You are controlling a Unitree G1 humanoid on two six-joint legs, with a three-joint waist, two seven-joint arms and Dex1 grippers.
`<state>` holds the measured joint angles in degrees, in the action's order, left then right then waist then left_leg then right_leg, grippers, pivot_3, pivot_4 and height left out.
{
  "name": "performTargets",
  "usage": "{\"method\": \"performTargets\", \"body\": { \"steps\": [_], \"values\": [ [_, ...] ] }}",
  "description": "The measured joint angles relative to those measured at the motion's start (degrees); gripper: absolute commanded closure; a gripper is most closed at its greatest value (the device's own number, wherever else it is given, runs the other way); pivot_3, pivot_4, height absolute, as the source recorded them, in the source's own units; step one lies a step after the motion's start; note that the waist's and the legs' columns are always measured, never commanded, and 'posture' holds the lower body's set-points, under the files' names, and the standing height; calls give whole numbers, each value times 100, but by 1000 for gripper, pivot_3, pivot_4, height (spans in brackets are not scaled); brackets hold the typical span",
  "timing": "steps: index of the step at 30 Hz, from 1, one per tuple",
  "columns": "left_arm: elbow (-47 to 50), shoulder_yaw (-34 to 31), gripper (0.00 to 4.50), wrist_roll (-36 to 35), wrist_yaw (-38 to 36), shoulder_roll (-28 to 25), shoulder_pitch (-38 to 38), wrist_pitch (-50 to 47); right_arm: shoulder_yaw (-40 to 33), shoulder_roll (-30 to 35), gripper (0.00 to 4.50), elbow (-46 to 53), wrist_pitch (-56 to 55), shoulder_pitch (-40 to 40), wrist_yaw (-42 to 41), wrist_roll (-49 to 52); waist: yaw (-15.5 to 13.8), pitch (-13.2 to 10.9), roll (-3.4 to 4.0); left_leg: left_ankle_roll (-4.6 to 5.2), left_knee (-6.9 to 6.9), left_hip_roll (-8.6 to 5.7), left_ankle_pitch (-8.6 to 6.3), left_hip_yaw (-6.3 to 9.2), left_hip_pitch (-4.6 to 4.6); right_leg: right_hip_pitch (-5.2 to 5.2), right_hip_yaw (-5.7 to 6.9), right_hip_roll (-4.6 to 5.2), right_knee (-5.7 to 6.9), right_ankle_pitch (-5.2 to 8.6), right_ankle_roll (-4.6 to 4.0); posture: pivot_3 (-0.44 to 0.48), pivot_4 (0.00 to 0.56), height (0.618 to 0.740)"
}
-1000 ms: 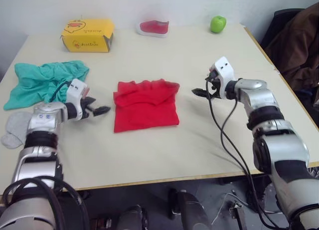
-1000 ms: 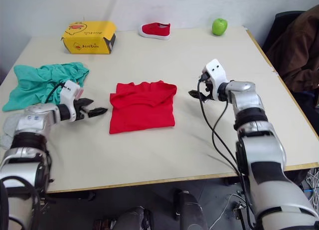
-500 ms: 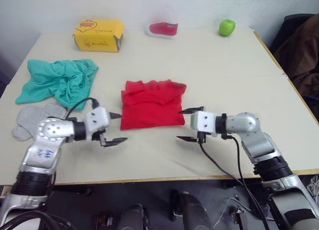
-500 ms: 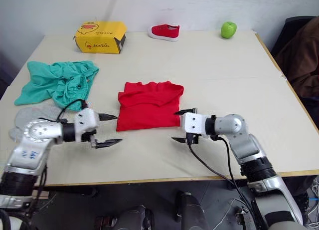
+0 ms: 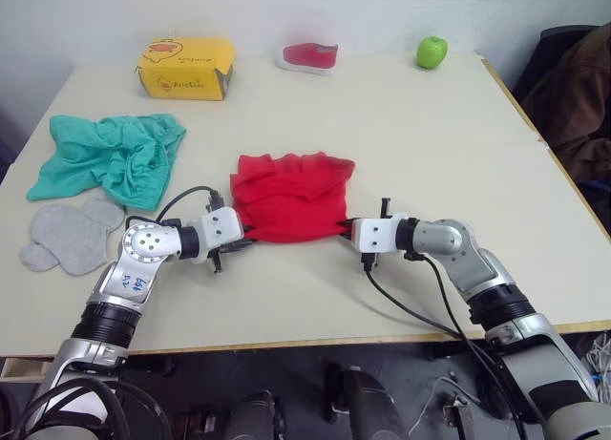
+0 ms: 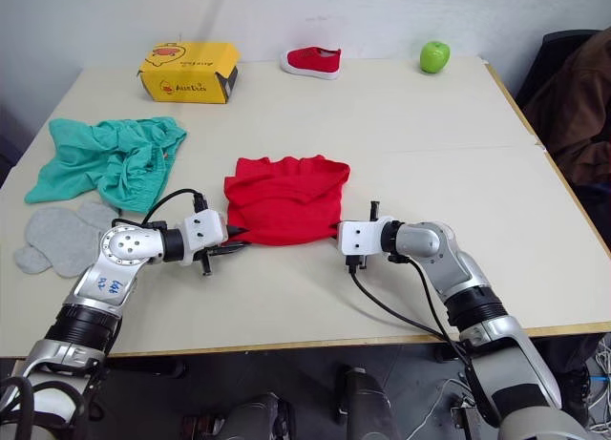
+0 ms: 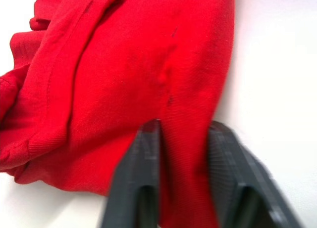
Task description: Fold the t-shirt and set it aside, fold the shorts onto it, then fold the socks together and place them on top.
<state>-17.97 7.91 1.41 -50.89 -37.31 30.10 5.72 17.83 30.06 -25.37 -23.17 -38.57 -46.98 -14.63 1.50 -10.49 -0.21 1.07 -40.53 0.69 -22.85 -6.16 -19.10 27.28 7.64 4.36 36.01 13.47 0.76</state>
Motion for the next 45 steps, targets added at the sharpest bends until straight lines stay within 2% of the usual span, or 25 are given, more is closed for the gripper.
{"method": "performTargets", "body": {
  "steps": [1,7,10,13,18,23,24,25,28,30,31,35,38,42,43,45],
  "values": [
    [-6,-7,4461,-37,-25,6,9,-15,-8,36,4500,116,15,75,-42,47,-3,0,0,0,0,0,0,1,-2,1,1,0,0,0,0,0,150,740],
    [560,-53,4461,-604,-752,-181,-266,-368,-87,423,4500,1244,552,734,-685,696,-9,0,0,0,1,2,0,6,-13,8,5,-1,-5,0,0,0,150,740],
    [1610,-116,4461,-1235,-1436,-603,-856,-752,-323,1148,4500,2680,1200,1642,-1357,1529,-29,-1,0,0,14,5,-1,12,-14,8,8,-2,-17,0,0,0,150,740],
    [2537,-192,4461,-1482,-1739,-992,-1655,-904,-479,1821,4500,3969,1586,2789,-1766,2021,-85,-1,0,3,20,5,-3,13,7,-13,7,-2,-38,1,0,0,150,740],
    [2987,-184,4461,-1276,-1537,-1037,-2325,-749,-563,1811,4500,4570,1885,3473,-1371,1904,-145,-2,0,3,54,9,-28,10,118,-123,0,-7,-70,6,-4,0,150,740],
    [3099,-175,4461,-1113,-1127,-836,-2550,-810,-630,1756,4500,4653,1825,3780,-1001,1565,-200,-1,-2,7,53,10,-31,9,105,-106,0,-8,-70,9,2,0,150,740],
    [3119,-181,3955,-1128,-1093,-822,-2582,-854,-665,1789,4500,4693,1811,3843,-997,1564,-211,-1,-2,7,52,9,-31,7,97,-99,0,-9,-65,9,2,0,150,740],
    [3137,-181,3733,-1148,-1073,-814,-2597,-901,-708,1848,4258,4756,1820,3920,-1006,1585,-224,-1,-2,7,48,10,-30,7,90,-94,0,-9,-60,9,2,0,150,740],
    [3190,-232,2857,-1277,-1086,-825,-2703,-1062,-878,1966,3459,4897,1956,4147,-1115,1840,-262,-1,-3,7,45,10,-30,6,91,-95,0,-10,-73,9,2,0,150,740],
    [3311,-349,2241,-1496,-1155,-939,-2872,-1308,-1136,2096,2725,5109,2250,4370,-1232,2277,-271,-1,-3,8,46,11,-31,8,93,-95,-1,-11,-74,10,1,0,150,740],
    [3382,-444,2235,-1678,-1251,-1046,-2962,-1485,-1305,2181,2419,5276,2531,4489,-1319,2630,-267,-1,-3,8,46,13,-31,8,90,-93,-2,-12,-72,10,1,0,150,740],
    [3680,-1046,2235,-2576,-1758,-1617,-3293,-2273,-2014,2493,2419,5888,3470,4743,-1624,4033,-258,-1,-4,8,47,16,-32,11,95,-98,-2,-13,-75,12,-2,0,150,740],
    [3632,-1354,2856,-3092,-1874,-1718,-3005,-2812,-2199,2371,3101,5976,4227,4221,-1399,4830,-278,-1,-5,10,44,15,-33,13,96,-101,-2,-12,-75,12,-2,0,150,740],
    [3042,-1366,4109,-3116,-1917,-1713,-2272,-2935,-1953,2055,4466,5849,4776,3506,-1023,4962,-289,2,-9,5,48,14,-33,13,87,-91,2,-18,-75,13,-4,0,150,740],
    [2767,-1205,4470,-2965,-1996,-1709,-2022,-2865,-1680,1930,4500,5732,4821,3342,-946,4774,-290,2,-9,4,49,13,-32,11,87,-91,3,-19,-77,13,-3,0,150,740],
    [2388,-879,4470,-2659,-2104,-1660,-1673,-2651,-1227,1708,4500,5440,4861,3208,-833,4448,-290,3,-10,3,48,12,-31,7,78,-86,4,-24,-58,12,-3,0,150,740]
  ]
}}
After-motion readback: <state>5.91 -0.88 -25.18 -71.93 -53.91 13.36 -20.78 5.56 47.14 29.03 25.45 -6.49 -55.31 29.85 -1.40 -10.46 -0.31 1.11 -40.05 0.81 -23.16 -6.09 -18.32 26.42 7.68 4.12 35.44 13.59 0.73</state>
